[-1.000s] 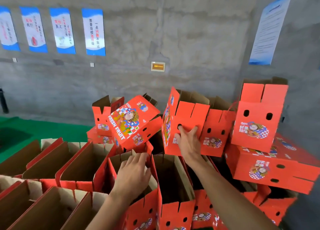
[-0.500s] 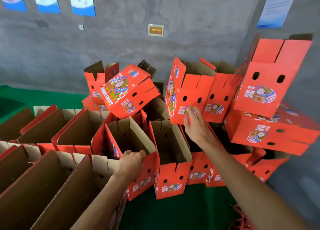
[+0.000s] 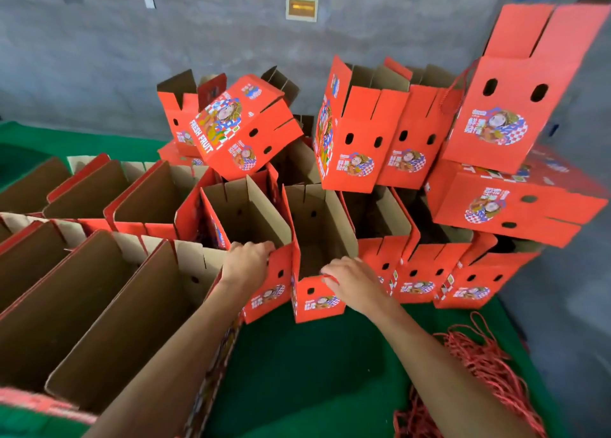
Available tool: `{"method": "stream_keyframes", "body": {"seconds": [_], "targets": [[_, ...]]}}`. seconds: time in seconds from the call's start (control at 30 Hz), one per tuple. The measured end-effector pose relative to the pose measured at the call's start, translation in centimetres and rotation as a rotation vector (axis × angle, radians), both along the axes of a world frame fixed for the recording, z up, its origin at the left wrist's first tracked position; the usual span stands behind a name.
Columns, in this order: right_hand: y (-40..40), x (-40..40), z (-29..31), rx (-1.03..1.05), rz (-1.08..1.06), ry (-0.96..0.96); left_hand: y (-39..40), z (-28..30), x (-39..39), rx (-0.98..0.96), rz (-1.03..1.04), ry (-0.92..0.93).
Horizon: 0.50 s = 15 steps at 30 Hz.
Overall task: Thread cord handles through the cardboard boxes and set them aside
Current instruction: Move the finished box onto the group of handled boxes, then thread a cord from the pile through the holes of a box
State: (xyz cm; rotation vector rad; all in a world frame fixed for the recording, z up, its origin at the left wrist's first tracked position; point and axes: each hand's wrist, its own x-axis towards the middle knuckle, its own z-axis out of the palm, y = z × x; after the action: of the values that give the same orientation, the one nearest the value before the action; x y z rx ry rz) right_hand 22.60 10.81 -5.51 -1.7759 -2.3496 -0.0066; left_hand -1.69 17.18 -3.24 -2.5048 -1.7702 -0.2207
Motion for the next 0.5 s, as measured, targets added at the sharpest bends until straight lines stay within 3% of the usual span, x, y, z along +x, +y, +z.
{"method": "stream_keyframes", "body": {"seconds": [0.4, 0.5], "targets": [[-6.3, -0.9, 0.3, 0.021, 0.113, 0.094, -0.5, 0.2, -1.4, 0.119, 0.032, -0.049], [-7.6, -0.9, 0.9, -0.042, 0.093, 0.167, -2.0, 0.2, -0.1, 0.268, -0.159, -0.313]]}}
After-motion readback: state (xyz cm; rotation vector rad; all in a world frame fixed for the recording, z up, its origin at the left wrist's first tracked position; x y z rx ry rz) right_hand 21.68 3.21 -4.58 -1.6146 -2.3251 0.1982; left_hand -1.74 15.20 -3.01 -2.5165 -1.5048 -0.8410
